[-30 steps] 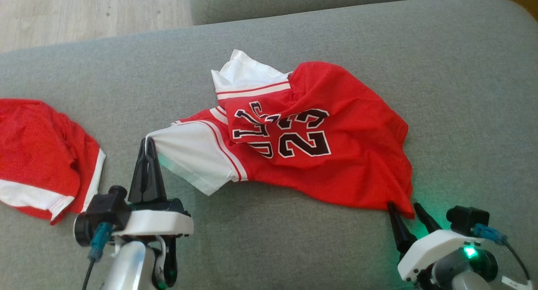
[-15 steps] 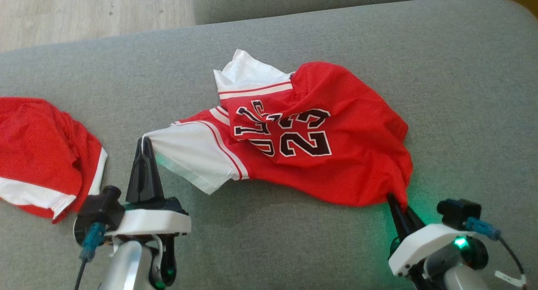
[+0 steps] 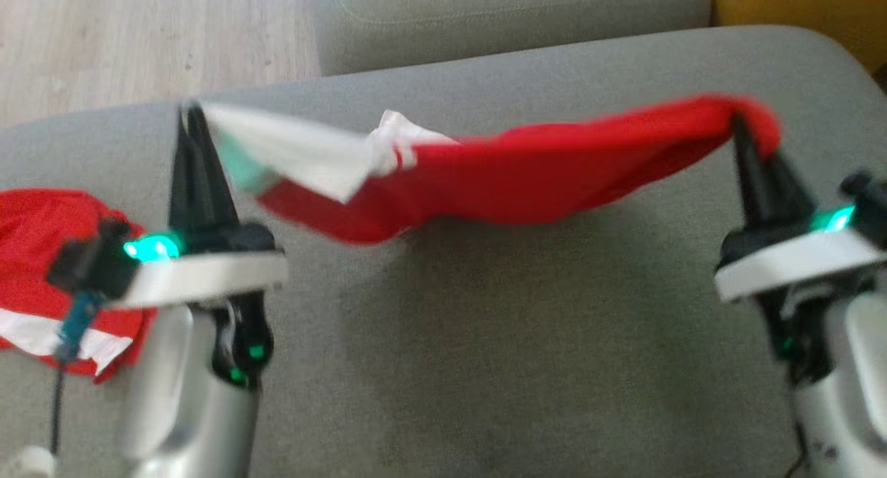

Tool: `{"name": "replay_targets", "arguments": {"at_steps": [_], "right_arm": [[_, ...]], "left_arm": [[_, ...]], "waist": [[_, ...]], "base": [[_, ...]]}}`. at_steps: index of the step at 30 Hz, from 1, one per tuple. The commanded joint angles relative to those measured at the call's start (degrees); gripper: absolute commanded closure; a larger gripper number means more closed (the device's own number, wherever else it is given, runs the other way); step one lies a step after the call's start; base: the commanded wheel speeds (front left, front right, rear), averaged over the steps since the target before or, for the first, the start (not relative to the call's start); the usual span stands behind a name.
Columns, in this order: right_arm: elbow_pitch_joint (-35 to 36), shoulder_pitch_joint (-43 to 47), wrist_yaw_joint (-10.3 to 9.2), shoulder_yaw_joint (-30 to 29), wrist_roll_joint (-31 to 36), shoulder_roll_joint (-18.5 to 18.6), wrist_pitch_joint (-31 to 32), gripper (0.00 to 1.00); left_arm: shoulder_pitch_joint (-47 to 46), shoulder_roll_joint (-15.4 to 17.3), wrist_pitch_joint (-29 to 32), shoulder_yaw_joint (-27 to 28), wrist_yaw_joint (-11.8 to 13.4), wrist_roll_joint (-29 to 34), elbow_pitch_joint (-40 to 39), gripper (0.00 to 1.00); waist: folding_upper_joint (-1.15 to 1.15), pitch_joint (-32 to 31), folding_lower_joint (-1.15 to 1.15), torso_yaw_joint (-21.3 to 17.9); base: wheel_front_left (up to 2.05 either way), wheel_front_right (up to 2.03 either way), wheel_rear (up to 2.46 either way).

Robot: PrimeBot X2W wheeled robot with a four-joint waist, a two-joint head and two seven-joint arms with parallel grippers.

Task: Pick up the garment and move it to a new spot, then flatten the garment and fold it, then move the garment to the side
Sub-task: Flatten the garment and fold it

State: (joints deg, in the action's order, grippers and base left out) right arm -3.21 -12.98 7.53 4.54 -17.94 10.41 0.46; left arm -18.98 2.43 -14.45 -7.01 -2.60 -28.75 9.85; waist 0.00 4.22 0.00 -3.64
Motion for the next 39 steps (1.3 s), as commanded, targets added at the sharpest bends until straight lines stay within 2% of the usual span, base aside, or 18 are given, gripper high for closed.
{"name": "replay_targets", "arguments": {"at_steps": [1, 5, 12, 16, 20, 25, 29, 31, 32, 34, 39], "right_arm": [[3.6, -5.2, -0.04, 0.2, 0.7, 2.0, 0.3, 1.0], [5.5, -11.0, -0.04, 0.5, 1.9, 4.8, 1.0, 1.0], [9.5, -14.8, -0.04, 1.1, 2.4, 7.2, 3.1, 1.0], [14.3, -12.2, -0.04, -0.9, 1.9, 6.5, 6.3, 1.0], [19.9, -8.0, -0.04, -3.4, 0.8, 4.2, 10.0, 1.0], [22.3, -7.2, -0.04, -3.8, 0.6, 2.5, 14.2, 1.0], [17.2, -13.7, -0.04, -3.0, -0.9, 1.7, 16.0, 1.0], [12.5, -19.9, -0.04, -1.6, -0.4, 3.0, 15.8, 1.0], [5.9, -27.1, -0.04, 0.3, -0.3, 3.7, 15.0, 1.0], [-1.6, -35.1, -0.04, 1.7, -0.4, 4.2, 14.1, 1.0], [-20.8, -53.7, -0.04, 3.3, 2.1, 6.1, 9.7, 1.0]], "left_arm": [[-5.8, 0.4, 0.3, 2.8, -0.3, -1.9, -3.4, 1.0], [-11.5, 0.4, 2.9, 3.4, 0.6, -6.2, -7.1, 1.0], [-15.8, 1.0, 6.6, 3.7, 3.0, -6.6, -14.5, 1.0], [-15.9, 1.3, 8.7, 4.2, 4.8, -6.8, -21.0, 1.0], [-15.5, 2.4, 11.4, 4.4, 6.4, -6.2, -27.1, 1.0], [-18.1, 5.1, 15.2, 3.6, 6.7, -4.7, -27.5, 1.0], [-24.5, 8.3, 18.3, 2.0, 4.4, -3.6, -19.2, 1.0], [-29.7, 10.5, 18.9, 1.5, 3.1, -2.1, -12.8, 1.0], [-35.9, 12.2, 18.8, 0.8, 1.0, -1.0, -6.3, 1.0], [-43.3, 13.9, 17.9, 0.5, -0.6, 0.4, 0.6, 1.0], [-61.2, 15.4, 11.8, 0.7, -1.6, 3.1, 17.4, 1.0]], "waist": [[0.0, -1.2, 0.0, 0.0], [0.0, -3.1, 0.0, 0.1], [0.0, -5.1, 0.0, 0.4], [0.0, -5.6, 0.0, 0.6], [0.0, -5.2, 0.0, 0.8], [0.0, -1.2, 0.0, 0.3], [0.0, 5.5, 0.0, -0.4], [0.0, 9.7, 0.0, -0.8], [0.0, 13.4, 0.0, -1.2], [0.0, 16.7, 0.0, -1.1], [0.0, 20.9, 0.0, 0.8]], "base": [[0.0, 0.0, 0.0], [0.0, 0.0, 0.0], [0.0, 0.0, 0.0], [0.0, 0.0, 0.0], [0.0, 0.0, 0.0], [0.0, 0.0, 0.0], [0.0, 0.0, 0.0], [0.0, 0.0, 0.0], [0.0, 0.0, 0.0], [0.0, 0.0, 0.0], [0.0, 0.0, 0.0]]}}
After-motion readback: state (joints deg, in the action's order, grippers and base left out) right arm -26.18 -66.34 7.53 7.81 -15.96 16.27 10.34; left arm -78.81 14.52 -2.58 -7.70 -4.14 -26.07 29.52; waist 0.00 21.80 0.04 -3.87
